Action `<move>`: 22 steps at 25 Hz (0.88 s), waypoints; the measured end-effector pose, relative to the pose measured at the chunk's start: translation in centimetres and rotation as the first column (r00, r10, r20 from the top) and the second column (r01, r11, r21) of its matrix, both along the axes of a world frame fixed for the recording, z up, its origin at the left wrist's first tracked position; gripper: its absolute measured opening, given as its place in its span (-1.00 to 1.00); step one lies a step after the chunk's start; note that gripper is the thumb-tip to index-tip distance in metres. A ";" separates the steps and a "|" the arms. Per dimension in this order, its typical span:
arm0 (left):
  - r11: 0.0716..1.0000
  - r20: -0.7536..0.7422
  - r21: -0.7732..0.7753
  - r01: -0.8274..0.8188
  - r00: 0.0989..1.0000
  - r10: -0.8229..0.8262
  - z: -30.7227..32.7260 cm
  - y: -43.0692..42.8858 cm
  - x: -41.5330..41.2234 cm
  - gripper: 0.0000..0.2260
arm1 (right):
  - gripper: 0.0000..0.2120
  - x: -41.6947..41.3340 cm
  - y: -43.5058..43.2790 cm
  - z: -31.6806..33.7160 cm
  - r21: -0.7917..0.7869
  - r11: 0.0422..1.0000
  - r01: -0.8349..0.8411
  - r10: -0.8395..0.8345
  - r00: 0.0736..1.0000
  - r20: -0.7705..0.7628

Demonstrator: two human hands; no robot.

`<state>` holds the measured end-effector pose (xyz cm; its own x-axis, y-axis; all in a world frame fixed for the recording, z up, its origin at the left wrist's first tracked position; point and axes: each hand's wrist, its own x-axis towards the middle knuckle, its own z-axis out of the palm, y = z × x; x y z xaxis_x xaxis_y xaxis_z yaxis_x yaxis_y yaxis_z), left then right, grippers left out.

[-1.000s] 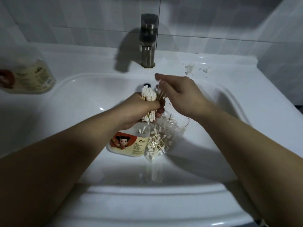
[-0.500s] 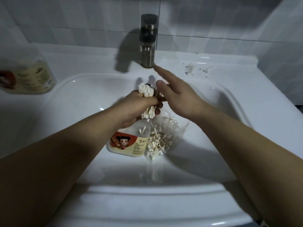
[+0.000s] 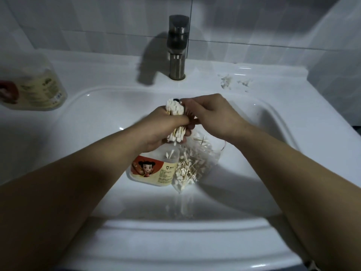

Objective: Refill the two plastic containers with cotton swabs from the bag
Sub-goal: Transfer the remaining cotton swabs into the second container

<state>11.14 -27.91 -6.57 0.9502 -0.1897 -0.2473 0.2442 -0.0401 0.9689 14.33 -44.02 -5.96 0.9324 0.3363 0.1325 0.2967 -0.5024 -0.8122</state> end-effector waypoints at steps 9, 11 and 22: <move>0.965 -0.234 -0.260 -0.029 0.972 -0.034 0.9 0.1 -0.2 -0.84 | 0.06 -1.5 0.6 0.3 -0.398 0.900 -0.178 0.243 0.963 0.119; 0.968 -0.245 -0.251 -0.013 0.968 -0.051 1.0 0.2 -0.3 -0.84 | 0.04 -1.6 0.4 0.6 -0.352 0.920 -0.174 0.218 0.972 0.089; 0.973 -0.256 -0.230 -0.020 0.966 -0.041 0.6 0.4 0.0 -0.86 | 0.03 -1.8 0.6 0.4 -0.302 0.934 -0.191 0.202 0.979 0.004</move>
